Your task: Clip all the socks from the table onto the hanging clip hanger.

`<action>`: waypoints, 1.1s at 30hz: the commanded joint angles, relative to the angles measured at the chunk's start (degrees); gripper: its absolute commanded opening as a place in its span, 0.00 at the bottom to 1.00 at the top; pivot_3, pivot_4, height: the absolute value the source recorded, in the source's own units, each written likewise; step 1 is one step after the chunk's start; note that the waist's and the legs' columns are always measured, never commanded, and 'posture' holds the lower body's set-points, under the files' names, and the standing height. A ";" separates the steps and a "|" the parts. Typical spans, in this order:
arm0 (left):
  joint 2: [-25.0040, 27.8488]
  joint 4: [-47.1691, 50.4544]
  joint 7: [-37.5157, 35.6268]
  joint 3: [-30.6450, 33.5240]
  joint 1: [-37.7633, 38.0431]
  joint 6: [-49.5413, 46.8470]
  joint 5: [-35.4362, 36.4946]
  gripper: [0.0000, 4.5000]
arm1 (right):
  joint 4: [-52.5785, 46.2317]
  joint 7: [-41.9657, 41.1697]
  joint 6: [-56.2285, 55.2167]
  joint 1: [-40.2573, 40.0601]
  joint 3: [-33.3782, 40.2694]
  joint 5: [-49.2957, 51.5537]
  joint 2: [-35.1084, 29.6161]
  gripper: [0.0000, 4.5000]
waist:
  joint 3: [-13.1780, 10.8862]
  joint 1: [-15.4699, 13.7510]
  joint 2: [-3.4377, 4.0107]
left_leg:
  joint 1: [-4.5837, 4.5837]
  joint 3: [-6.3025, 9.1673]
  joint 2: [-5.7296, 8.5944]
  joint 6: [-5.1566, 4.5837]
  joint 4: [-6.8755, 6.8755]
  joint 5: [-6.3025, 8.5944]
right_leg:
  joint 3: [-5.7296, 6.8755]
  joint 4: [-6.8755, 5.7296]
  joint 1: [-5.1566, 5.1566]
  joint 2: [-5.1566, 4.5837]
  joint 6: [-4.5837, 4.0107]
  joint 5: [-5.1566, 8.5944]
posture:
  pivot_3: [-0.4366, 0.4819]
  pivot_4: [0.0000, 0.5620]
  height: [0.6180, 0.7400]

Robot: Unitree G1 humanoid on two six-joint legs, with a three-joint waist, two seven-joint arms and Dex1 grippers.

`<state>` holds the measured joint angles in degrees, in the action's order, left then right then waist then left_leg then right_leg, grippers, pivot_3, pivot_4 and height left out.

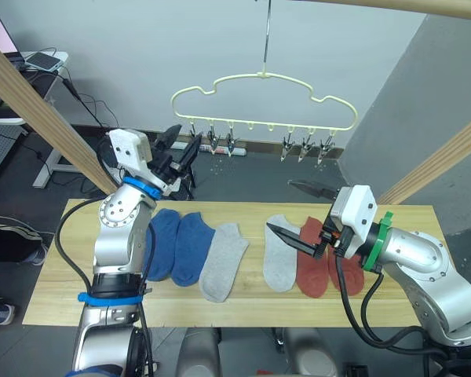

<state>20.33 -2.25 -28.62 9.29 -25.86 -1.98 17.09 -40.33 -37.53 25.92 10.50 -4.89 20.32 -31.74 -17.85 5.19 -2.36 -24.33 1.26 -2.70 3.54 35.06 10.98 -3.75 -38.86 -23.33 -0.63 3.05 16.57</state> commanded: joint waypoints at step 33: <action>-2.34 -1.65 4.70 -2.19 -4.55 2.18 -3.97 0.52 | -3.08 4.37 6.74 4.03 0.91 6.22 1.71 1.00 | -0.01 0.24 0.00 | -0.12 0.03 0.02 0.00 0.00 0.00 | 0.04 0.01 -0.09 0.00 0.00 0.00 | 0.22 0.59 0.93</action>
<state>18.16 -4.85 -24.22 7.05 -29.59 -1.00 13.33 -40.41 -33.52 33.06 14.06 -5.30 25.60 -30.05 -17.86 5.43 -2.37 -24.45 1.29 -2.68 3.54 35.06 10.98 -3.71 -38.85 -23.42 -0.63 3.05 16.56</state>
